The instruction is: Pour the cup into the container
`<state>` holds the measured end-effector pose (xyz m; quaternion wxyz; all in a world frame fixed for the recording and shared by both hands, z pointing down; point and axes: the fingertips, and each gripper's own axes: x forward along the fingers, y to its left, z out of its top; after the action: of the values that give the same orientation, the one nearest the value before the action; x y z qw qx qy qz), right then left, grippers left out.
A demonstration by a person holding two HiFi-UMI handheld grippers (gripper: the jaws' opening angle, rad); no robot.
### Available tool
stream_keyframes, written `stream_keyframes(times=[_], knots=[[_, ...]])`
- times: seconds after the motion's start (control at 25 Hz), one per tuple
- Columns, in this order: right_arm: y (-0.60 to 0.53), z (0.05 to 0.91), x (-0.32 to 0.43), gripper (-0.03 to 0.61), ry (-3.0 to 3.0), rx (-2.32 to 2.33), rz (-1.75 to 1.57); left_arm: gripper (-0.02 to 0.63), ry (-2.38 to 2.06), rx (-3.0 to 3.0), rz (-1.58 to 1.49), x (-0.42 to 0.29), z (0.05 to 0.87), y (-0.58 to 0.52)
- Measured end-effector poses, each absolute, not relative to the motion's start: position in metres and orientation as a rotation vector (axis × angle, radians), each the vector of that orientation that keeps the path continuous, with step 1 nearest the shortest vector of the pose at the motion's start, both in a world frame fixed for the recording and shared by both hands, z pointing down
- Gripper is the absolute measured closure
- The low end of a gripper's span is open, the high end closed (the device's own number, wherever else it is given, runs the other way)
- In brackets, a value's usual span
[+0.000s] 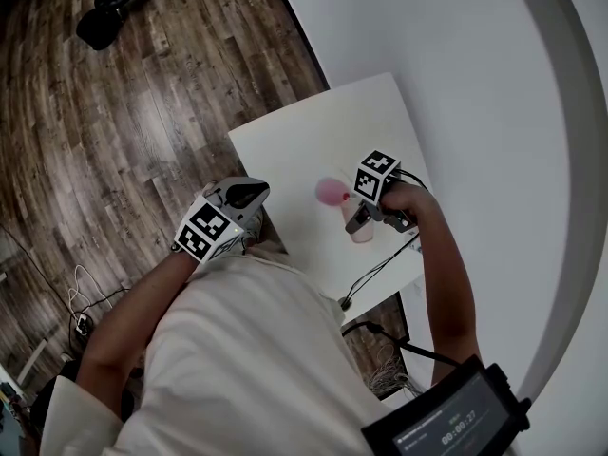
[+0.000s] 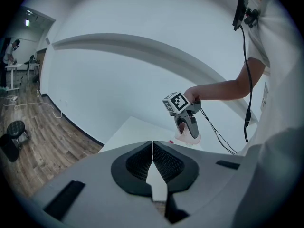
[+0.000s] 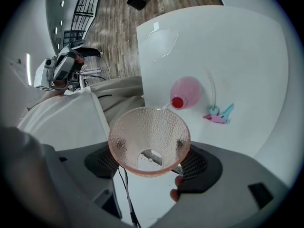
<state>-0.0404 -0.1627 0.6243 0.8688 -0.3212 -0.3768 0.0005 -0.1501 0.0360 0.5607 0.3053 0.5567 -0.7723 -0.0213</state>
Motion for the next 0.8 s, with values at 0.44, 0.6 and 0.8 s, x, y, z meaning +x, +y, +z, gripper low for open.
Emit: stream_keyframes(times=[0.44,0.6,0.8], knots=[[-0.165,0.627,-0.038,0.206,-0.762,-0.668,0.007,0.603,-2.052,1.466,-0.062,-0.149,0.563,0.04],[-0.164,0.626,-0.039,0.206,-0.755,-0.664,0.004,0.603,-2.054,1.461,-0.064,-0.149,0.561,0.045],[-0.164,0.626,-0.043,0.206,-0.743,-0.663,0.003,0.603,-2.059,1.453,-0.068,-0.153,0.561,0.048]])
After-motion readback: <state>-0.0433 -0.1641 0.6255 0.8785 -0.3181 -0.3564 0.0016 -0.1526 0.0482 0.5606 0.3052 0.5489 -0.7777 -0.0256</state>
